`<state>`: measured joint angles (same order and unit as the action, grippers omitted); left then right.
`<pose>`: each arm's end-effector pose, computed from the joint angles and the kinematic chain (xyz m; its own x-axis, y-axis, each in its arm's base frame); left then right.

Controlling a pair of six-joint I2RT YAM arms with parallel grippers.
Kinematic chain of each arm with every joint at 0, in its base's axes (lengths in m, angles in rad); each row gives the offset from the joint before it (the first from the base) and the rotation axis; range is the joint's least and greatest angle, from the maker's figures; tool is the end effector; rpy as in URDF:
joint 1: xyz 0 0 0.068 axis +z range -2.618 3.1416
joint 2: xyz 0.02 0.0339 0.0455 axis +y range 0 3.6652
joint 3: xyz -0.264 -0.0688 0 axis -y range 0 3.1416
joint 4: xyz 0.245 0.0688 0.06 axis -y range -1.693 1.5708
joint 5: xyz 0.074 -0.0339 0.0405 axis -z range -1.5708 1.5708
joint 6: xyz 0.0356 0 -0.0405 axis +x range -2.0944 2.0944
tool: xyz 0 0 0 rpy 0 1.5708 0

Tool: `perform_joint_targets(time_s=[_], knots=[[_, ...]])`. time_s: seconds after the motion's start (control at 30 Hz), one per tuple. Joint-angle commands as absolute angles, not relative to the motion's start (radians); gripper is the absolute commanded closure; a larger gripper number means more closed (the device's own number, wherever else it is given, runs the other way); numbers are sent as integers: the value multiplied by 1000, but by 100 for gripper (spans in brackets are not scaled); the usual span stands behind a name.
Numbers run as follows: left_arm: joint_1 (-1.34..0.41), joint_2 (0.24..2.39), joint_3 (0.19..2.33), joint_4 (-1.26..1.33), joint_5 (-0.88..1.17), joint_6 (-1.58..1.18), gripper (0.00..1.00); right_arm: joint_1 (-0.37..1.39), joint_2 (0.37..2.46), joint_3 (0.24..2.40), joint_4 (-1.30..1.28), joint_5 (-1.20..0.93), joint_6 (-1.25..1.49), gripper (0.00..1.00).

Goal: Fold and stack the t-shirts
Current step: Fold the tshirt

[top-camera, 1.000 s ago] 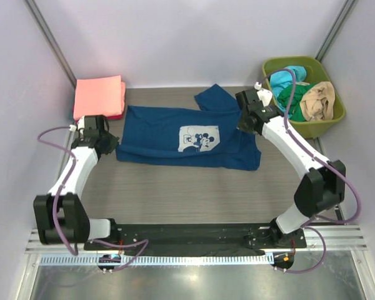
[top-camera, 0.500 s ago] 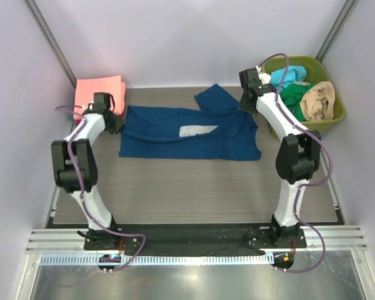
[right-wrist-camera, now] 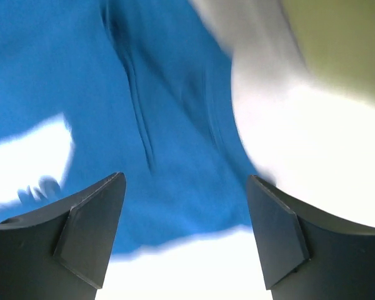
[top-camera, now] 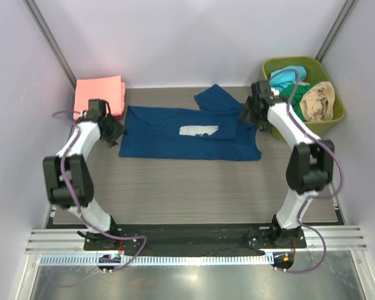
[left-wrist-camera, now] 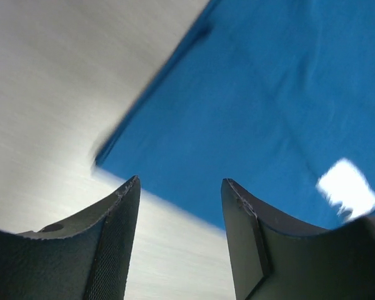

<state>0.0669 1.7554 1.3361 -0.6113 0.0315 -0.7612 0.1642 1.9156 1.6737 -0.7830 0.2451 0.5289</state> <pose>0.3723 0.0238 0.2341 -0.5846 -0.7302 -0.3537 -0.6269 0.6833 -0.3743 0.4136 0.0598 0.2688 -0.7453 0.3727 -0.5529 0.3958 0.9146 0.0829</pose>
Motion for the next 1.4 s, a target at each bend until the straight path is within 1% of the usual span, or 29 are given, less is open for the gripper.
perform_joint_targets(time_s=[0.0, 0.03, 0.07, 0.13, 0.33, 0.57, 0.77, 0.87, 0.9, 0.97, 1.0, 1.07, 1.1, 1.13, 1.17, 1.2, 1.23, 1.3, 1.33, 1.37], knots=[[75, 1606, 1116, -467, 41, -787, 43, 173, 1651, 1413, -622, 102, 558, 17], [78, 1589, 1079, -444, 37, -798, 41, 173, 1620, 1296, -605, 85, 567, 18], [80, 1565, 1050, -401, 37, -801, 41, 172, 1568, 1243, -574, 69, 575, 18], [86, 1552, 982, -361, 40, -814, 41, 164, 1533, 1125, -557, 61, 586, 21], [91, 1534, 884, -266, 37, -879, 41, 123, 1488, 964, -494, 72, 587, 28], [91, 1566, 812, -126, 57, -916, 39, 110, 1534, 928, -381, 106, 584, 29], [91, 1618, 805, -88, 45, -934, 39, 109, 1614, 920, -336, 121, 587, 30], [90, 1637, 792, -63, 34, -945, 39, 109, 1637, 893, -312, 130, 597, 35], [91, 1643, 790, -58, 32, -946, 40, 109, 1640, 888, -308, 133, 597, 38], [89, 1652, 788, -45, 37, -951, 46, 109, 1644, 876, -298, 140, 597, 45], [89, 1663, 790, -41, 37, -951, 49, 109, 1646, 873, -298, 152, 595, 51], [89, 1670, 787, -28, 40, -951, 64, 109, 1647, 873, -293, 158, 592, 57], [89, 1674, 788, -23, 44, -951, 73, 107, 1651, 874, -290, 160, 592, 68], [89, 1672, 790, -14, 51, -951, 92, 109, 1652, 880, -287, 156, 588, 76], [87, 1667, 796, -15, 63, -951, 98, 107, 1654, 888, -285, 150, 586, 83], [87, 1666, 802, -14, 67, -951, 100, 109, 1657, 897, -287, 143, 586, 97], [89, 1654, 816, -34, 71, -954, 100, 109, 1658, 928, -287, 127, 586, 99], [89, 1646, 888, -73, 78, -972, 100, 109, 1663, 981, -310, 106, 589, 99], [89, 1646, 937, -143, 92, -973, 100, 109, 1667, 1068, -336, 100, 586, 99], [89, 1641, 1030, -187, 109, -970, 100, 109, 1672, 1121, -392, 83, 575, 99]])
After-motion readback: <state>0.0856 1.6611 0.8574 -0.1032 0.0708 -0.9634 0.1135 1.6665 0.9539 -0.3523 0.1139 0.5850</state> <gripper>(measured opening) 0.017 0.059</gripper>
